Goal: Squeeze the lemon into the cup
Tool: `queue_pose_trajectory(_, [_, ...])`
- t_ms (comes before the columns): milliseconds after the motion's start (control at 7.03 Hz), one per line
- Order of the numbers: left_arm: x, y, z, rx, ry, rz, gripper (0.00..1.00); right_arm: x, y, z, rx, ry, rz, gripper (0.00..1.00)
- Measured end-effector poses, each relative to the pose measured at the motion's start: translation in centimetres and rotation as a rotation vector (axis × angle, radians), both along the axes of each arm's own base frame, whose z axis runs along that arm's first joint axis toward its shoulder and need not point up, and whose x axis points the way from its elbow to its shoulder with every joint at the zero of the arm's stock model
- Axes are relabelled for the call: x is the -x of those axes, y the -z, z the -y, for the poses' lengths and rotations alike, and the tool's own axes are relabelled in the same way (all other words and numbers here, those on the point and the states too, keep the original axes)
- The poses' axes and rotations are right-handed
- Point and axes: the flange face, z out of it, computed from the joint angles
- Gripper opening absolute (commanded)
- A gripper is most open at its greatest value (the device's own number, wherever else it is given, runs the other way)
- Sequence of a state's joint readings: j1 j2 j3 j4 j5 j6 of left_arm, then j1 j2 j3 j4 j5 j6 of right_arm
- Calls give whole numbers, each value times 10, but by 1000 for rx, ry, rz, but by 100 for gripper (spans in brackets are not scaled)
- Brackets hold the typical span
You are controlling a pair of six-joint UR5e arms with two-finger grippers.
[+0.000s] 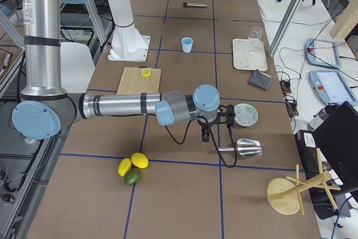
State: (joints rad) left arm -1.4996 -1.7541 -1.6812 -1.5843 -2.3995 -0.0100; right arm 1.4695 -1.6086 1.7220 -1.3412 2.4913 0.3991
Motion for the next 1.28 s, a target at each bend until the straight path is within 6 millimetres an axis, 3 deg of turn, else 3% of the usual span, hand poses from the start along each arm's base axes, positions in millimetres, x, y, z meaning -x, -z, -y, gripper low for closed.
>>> queue_pose_trajectory(285, [-31, 23, 5, -12, -24, -11, 100, 71, 60, -2, 19, -64, -16, 100])
queue_pose_trajectory(569, [-51, 47, 14, -28, -20, 1, 100, 130, 100, -24, 49, -118, 42, 100])
queue_pose_trajectory(996, [-82, 72, 19, -33, 18, -6, 100, 208, 155, -97, 84, -146, 60, 100])
queue_pose_trajectory(1280, [-102, 81, 17, -21, 48, -37, 100, 265, 174, -155, 85, -151, 31, 100])
